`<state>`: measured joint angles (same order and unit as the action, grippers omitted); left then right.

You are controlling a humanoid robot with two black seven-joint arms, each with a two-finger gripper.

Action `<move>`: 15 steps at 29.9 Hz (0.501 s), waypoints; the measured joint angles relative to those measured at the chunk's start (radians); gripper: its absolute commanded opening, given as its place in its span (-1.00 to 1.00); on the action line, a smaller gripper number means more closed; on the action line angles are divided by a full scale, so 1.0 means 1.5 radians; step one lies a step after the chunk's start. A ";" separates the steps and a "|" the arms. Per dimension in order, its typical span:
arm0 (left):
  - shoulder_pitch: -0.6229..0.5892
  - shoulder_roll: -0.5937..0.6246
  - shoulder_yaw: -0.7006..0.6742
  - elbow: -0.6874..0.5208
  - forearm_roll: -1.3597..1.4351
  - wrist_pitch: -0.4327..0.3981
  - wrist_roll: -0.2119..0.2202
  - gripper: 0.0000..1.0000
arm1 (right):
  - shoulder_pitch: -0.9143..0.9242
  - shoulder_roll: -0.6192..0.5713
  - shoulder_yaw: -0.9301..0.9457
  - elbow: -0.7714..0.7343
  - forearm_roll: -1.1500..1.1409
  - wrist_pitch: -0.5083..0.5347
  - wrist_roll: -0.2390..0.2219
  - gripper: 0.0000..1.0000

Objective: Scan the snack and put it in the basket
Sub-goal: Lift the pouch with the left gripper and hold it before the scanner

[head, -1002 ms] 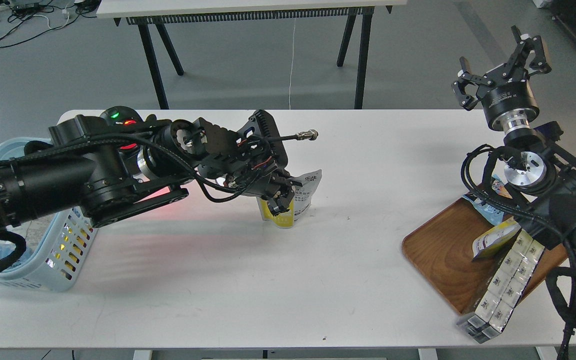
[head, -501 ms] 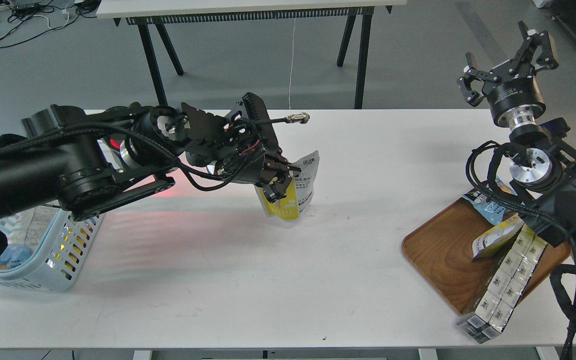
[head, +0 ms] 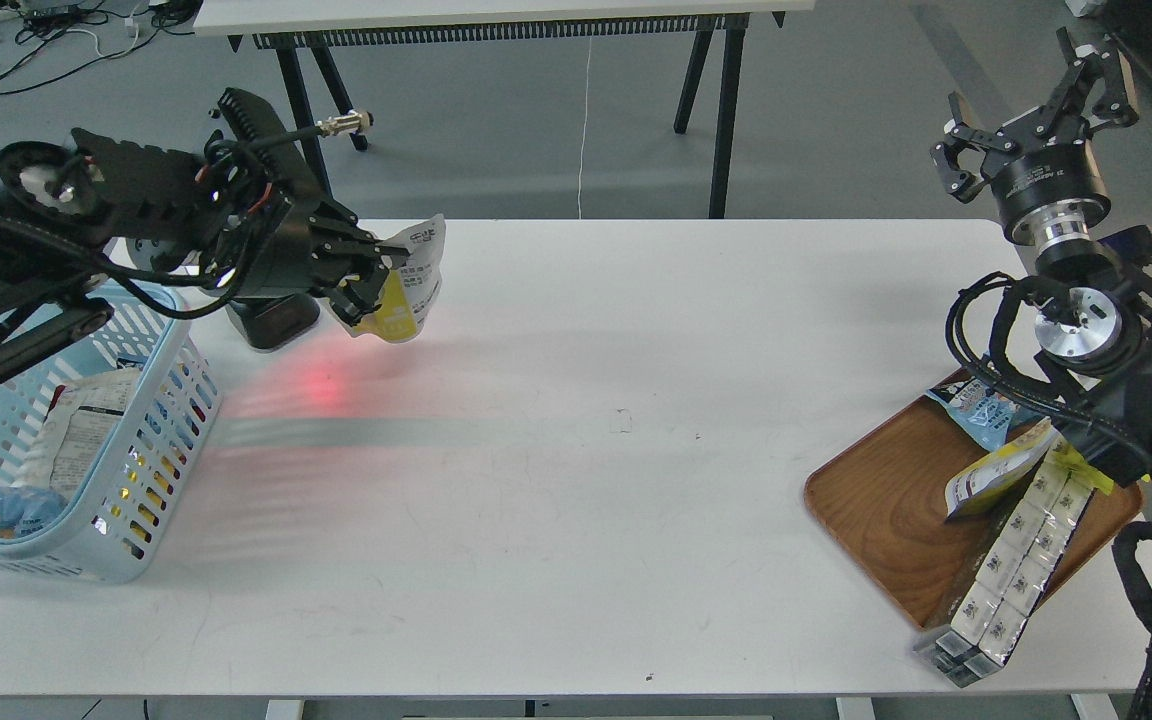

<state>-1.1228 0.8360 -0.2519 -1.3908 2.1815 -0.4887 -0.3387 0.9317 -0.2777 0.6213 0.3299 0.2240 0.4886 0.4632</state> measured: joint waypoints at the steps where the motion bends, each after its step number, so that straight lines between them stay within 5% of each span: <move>1: 0.004 0.005 0.000 0.003 0.000 0.000 -0.002 -1.00 | 0.000 0.000 0.000 0.000 0.000 0.000 0.000 0.99; 15: 0.012 0.023 0.002 0.035 -0.001 0.000 -0.028 -1.00 | 0.002 0.003 -0.002 0.000 -0.002 0.000 0.000 0.99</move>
<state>-1.1047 0.8698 -0.2490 -1.3389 2.1798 -0.4887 -0.3805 0.9342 -0.2732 0.6183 0.3294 0.2210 0.4886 0.4632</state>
